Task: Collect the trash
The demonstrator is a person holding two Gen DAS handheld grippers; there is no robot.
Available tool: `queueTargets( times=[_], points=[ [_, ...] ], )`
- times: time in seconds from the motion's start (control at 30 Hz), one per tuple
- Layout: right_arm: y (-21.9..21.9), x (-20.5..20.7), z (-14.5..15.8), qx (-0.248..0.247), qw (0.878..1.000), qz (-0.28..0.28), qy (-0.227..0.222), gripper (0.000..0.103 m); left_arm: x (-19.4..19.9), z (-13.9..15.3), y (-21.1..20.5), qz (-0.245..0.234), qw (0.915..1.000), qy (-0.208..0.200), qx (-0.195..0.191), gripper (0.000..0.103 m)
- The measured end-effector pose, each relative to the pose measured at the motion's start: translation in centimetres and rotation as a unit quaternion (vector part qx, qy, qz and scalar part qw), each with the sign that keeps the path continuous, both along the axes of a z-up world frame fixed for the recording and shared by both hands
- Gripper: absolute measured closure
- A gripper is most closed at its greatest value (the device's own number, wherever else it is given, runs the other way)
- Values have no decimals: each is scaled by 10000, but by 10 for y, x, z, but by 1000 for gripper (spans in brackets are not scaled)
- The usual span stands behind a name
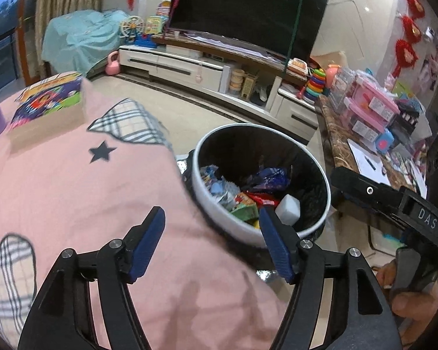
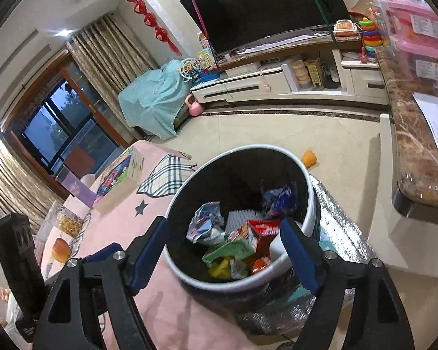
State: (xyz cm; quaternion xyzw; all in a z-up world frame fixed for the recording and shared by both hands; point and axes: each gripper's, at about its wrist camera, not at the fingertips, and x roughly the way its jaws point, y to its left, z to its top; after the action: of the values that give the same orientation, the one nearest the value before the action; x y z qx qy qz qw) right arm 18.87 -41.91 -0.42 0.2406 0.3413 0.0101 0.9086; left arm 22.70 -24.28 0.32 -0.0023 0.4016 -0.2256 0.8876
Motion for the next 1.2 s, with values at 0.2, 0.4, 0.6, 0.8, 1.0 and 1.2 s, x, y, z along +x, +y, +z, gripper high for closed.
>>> queueTargets(
  times=[0.2, 0.4, 0.6, 0.8, 1.0, 1.2],
  points=[
    [16, -30, -1, -32, 9998, -104, -146, 22, -39, 4, 30, 233, 9993, -265, -135, 28],
    [47, -64, -2, -214, 9992, -109, -328, 16, -81, 2, 61, 446, 9968, -646, -127, 19],
    [79, -94, -6, -581, 9968, -95, -545, 12, -117, -4, 95, 780, 9915, -1040, -39, 15],
    [99, -115, 5, -922, 9927, -141, -760, 9, -144, 12, 122, 1104, 9826, -1487, -123, 12],
    [126, -144, 43, -1596, 9734, -229, -1627, 0, -170, 29, 136, 1363, 9677, -2116, -104, 2],
    [147, -151, 42, -2040, 9598, -334, -1901, 0, -184, 26, 142, 1534, 9581, -2420, 74, 1]
  ],
)
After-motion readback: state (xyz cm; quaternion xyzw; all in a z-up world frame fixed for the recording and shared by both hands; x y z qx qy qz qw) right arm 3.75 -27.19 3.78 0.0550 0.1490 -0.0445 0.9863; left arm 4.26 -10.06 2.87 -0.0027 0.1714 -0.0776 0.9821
